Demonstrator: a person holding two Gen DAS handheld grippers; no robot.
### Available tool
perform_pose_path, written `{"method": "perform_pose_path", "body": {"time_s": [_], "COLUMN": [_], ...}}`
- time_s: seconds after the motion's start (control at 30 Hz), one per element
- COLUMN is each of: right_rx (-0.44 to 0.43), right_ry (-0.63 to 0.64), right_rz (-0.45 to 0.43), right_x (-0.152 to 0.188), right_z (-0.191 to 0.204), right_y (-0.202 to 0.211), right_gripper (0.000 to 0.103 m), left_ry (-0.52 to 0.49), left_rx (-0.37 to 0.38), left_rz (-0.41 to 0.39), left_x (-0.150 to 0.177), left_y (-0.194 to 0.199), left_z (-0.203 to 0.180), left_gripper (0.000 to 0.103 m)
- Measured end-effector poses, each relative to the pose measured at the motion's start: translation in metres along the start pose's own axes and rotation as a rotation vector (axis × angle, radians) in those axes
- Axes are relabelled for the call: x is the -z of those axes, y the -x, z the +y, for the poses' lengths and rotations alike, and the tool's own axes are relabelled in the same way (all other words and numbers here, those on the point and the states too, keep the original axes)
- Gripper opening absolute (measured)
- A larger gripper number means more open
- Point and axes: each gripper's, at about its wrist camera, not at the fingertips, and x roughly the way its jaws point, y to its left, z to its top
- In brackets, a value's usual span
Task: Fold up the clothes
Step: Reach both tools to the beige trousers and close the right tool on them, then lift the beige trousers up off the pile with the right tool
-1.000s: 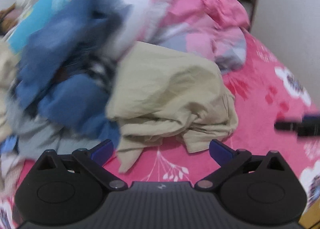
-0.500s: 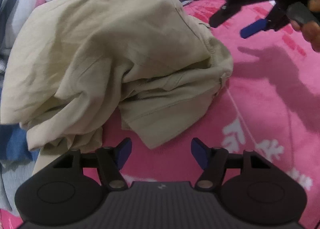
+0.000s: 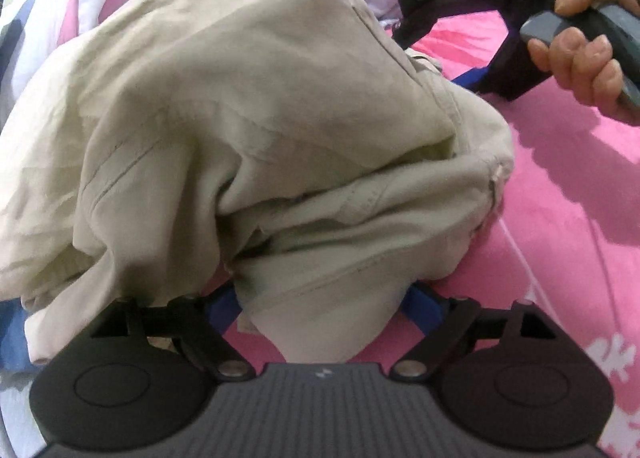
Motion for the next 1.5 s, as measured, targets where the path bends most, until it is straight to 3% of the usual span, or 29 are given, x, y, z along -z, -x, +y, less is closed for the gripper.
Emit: {"method": "perform_pose_path", "body": {"time_s": [0.03,0.07,0.1,0.17,0.23,0.3,0.5,0.8,1.07,1.23,1.5], "right_rx": [-0.015,-0.031,-0.046,-0.084,-0.134,-0.162,-0.276,-0.467,-0.583,-0.684,-0.662], "right_ry": [-0.019,-0.038,-0.056,-0.078,-0.097,-0.109,-0.156,-0.155,-0.133,-0.136,-0.032], "right_rz": [0.012,0.024,0.035,0.037,0.028,0.010,-0.064,-0.162,-0.344,-0.500,-0.661], "right_x": [-0.001,-0.003,-0.004,-0.004,-0.003,-0.001,0.005,0.033,0.089,0.105,0.086], "right_z": [-0.001,-0.003,-0.004,-0.002,0.002,0.008,0.026,0.071,0.131,0.155,0.170], "right_y": [-0.002,-0.005,-0.007,-0.005,0.003,0.015,0.075,0.197,0.324,0.411,0.533], "right_gripper": [0.050,0.034,0.026,0.016,0.012,0.010,0.008,0.008,0.007,0.006,0.006], "left_ry": [0.006,0.018,0.030,0.062,0.108,0.145,0.212,0.266,0.224,0.274,0.227], "left_rx": [0.008,0.015,0.022,0.020,0.026,0.038,0.153,0.395,0.611,0.750,0.934], "left_rz": [-0.007,-0.009,-0.010,-0.012,0.002,0.010,-0.025,-0.119,-0.316,-0.403,-0.567], "left_x": [0.001,0.002,0.003,0.004,0.004,0.003,0.008,0.013,0.023,0.009,-0.062], "left_y": [0.001,0.002,0.004,0.010,0.017,0.028,0.095,0.248,0.407,0.483,0.529], "left_z": [0.002,0.004,0.006,0.013,0.023,0.033,0.057,0.073,0.058,0.030,-0.022], "left_gripper": [0.074,0.066,0.061,0.036,0.024,0.019,0.015,0.015,0.015,0.015,0.015]}}
